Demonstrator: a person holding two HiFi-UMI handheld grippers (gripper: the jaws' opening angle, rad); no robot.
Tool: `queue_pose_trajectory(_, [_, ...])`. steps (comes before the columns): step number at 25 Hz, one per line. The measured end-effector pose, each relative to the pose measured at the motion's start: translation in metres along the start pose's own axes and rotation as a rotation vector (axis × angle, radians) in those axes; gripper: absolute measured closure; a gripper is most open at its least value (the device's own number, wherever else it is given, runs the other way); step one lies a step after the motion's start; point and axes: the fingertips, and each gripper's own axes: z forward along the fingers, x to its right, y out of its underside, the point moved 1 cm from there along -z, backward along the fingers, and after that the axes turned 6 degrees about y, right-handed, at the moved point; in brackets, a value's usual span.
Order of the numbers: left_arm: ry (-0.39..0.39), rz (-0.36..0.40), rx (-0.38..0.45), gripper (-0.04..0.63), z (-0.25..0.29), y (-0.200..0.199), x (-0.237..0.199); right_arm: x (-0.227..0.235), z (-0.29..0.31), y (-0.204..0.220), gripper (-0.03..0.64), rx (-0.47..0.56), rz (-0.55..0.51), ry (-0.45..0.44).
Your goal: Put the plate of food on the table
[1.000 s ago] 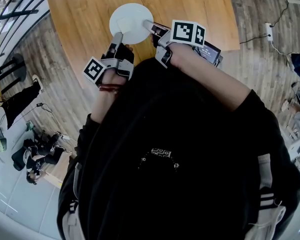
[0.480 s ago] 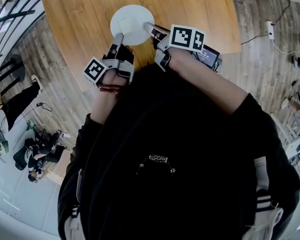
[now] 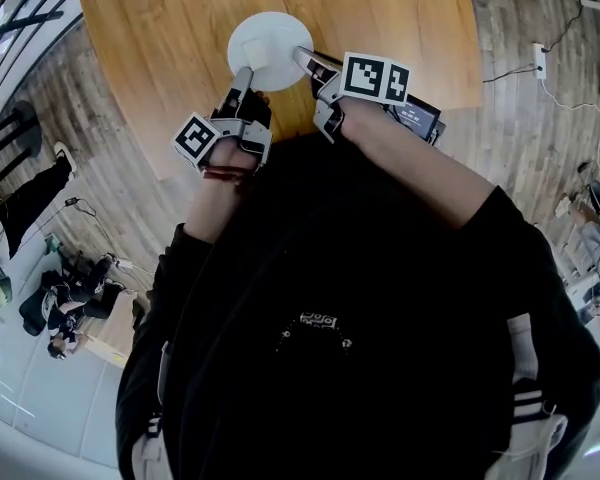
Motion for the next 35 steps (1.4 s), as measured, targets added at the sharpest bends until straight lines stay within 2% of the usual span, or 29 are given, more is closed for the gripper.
queue_pose_trajectory(8, [-0.015,-0.026,-0.012,0.577,0.009,-0.002,-0.028,0.025,0.018,0.003,0.584,-0.021,0.01,0.036])
queue_pose_trajectory(20, [-0.027,0.001,-0.038,0.577,0.013,-0.004,-0.058,0.049,0.034,0.008,0.584,-0.034,0.014,0.061])
queue_pose_trajectory(35, [-0.119,0.051,-0.095,0.575,0.016,-0.006,-0.092,0.072,0.049,0.015,0.583,-0.042,-0.009,0.11])
